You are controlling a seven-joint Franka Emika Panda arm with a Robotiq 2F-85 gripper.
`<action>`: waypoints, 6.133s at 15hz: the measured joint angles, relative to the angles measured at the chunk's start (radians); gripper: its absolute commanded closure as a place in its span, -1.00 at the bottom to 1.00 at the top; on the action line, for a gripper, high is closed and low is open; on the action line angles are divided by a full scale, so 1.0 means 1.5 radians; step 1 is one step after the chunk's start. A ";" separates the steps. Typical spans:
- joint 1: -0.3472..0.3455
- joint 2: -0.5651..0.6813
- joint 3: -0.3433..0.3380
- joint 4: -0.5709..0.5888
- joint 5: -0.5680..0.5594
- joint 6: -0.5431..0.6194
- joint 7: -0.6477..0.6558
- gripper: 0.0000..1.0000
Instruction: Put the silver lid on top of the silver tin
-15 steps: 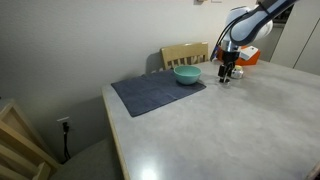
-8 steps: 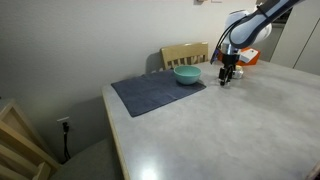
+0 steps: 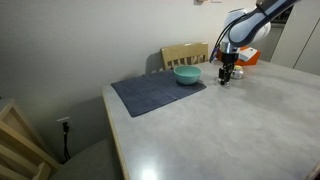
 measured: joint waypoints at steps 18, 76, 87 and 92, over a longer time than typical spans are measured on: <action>0.029 -0.073 -0.002 -0.016 -0.037 -0.051 0.008 0.13; -0.132 -0.123 0.004 -0.065 0.130 0.015 -0.134 0.13; -0.145 -0.097 -0.002 -0.034 0.130 0.015 -0.133 0.13; -0.142 -0.070 -0.002 -0.010 0.130 0.015 -0.133 0.13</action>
